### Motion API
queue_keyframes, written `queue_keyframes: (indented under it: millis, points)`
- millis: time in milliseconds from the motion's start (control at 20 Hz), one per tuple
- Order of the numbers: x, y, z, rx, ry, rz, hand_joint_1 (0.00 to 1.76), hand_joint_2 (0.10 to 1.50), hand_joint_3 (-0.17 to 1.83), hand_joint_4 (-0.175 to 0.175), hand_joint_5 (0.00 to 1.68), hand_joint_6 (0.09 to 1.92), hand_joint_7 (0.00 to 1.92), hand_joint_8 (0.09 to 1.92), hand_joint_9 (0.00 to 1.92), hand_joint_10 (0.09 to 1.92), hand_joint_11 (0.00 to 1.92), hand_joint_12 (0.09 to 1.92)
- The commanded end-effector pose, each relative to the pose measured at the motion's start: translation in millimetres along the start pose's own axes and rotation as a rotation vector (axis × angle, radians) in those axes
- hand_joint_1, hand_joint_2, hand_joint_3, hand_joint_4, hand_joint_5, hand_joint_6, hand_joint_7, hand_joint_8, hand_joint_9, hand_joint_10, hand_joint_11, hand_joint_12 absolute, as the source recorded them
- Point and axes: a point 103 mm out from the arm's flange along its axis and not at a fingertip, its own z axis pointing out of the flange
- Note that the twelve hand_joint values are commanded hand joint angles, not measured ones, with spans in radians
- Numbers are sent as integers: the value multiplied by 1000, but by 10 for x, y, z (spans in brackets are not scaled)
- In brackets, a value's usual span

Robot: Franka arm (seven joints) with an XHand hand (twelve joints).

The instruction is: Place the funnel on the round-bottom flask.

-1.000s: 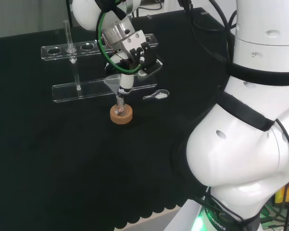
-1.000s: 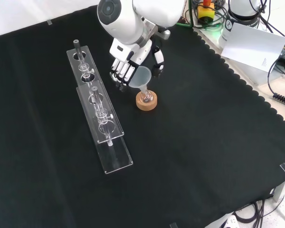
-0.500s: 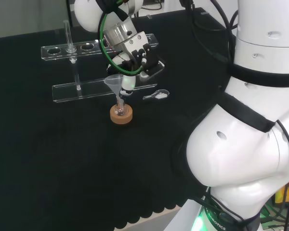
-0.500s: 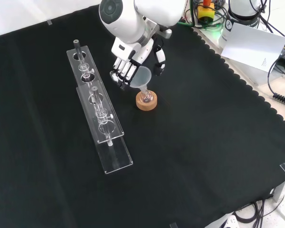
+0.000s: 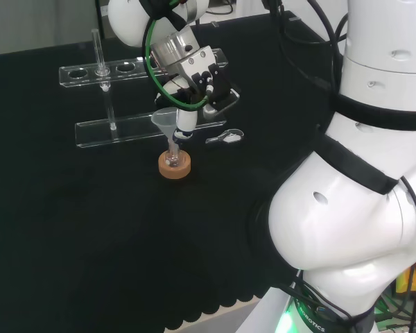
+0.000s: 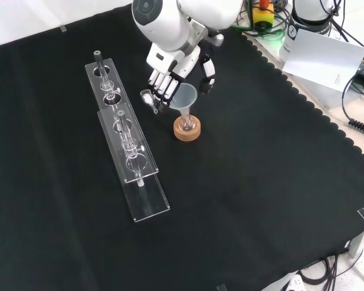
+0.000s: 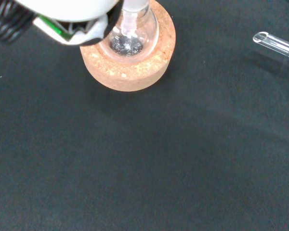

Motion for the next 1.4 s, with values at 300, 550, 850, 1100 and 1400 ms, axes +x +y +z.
queue_keyframes:
  millis: [300, 550, 850, 1100, 1400]
  points:
    - [16, -79, 43, 8, 6, 10, 855, 564, 712, -68, 93, 87, 0, 374, 157, 739, 76, 1427]
    - [32, -117, 55, -2, 9, 9, 854, 565, 711, -68, 94, 87, 0, 374, 156, 739, 75, 1428]
    - [60, -163, 43, 1, 9, 14, 851, 568, 709, -69, 96, 87, 0, 372, 156, 739, 74, 1428]
    - [53, -223, 25, -34, 14, 22, 849, 570, 707, -69, 96, 87, 0, 370, 155, 739, 73, 1429]
    - [20, -314, -114, -76, 15, 27, 842, 578, 696, -70, 72, 87, 0, 367, 117, 742, 40, 1436]
